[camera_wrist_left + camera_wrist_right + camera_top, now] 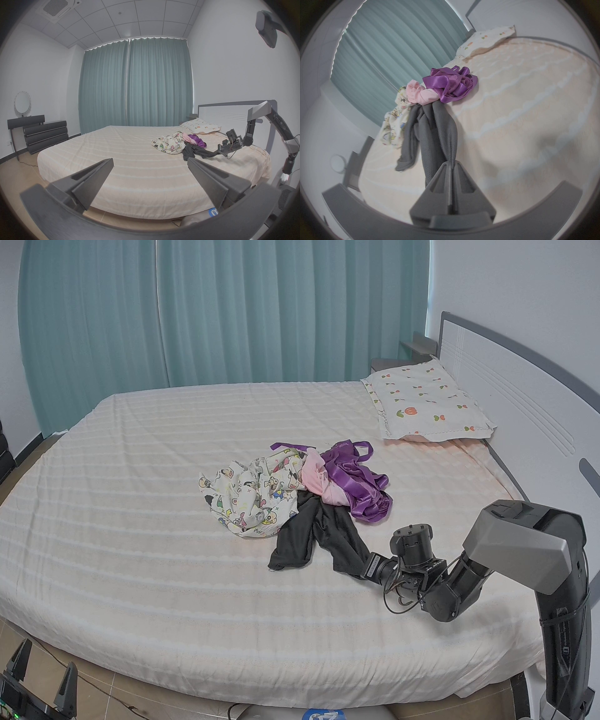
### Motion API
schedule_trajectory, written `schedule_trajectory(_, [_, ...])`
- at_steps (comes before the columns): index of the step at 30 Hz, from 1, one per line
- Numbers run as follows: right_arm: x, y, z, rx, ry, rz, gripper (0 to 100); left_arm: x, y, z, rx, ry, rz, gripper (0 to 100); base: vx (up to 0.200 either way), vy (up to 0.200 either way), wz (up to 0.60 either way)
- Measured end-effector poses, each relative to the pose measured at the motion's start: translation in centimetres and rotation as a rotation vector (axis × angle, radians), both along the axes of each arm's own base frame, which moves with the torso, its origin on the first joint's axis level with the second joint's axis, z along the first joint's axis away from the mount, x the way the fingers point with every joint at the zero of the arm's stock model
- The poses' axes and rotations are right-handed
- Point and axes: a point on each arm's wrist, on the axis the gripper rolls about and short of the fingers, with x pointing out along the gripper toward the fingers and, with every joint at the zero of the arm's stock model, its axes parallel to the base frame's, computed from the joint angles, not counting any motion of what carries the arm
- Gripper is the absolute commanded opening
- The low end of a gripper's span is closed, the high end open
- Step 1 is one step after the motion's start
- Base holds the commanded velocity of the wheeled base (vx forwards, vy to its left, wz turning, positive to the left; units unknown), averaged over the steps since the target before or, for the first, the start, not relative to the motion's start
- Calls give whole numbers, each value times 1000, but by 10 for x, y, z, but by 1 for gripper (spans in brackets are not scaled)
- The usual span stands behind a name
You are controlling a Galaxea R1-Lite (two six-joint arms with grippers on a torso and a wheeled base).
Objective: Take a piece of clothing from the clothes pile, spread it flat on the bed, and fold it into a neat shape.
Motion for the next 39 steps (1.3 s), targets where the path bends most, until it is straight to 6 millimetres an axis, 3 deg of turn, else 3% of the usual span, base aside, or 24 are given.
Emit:
schedule_trajectory(8, [-23,-7,11,174,-34,62,0,0,0,0,55,-2,-14,100,0,0,0])
schedule_trajectory(25, [-37,-15,12,191,-68,51,0,0,0,3,63,-28,-17,100,0,0,0])
schedule_trajectory(27, [-39,-16,11,189,-67,49,0,-1,0,7,48,-50,-16,100,0,0,0])
schedule_trajectory(33, [-40,-17,11,189,-70,47,0,-5,-1,46,38,-142,-58,100,0,0,0])
schedule_trajectory(39, [-41,-17,10,189,-69,46,0,21,-2,69,61,-25,-111,100,0,0,0])
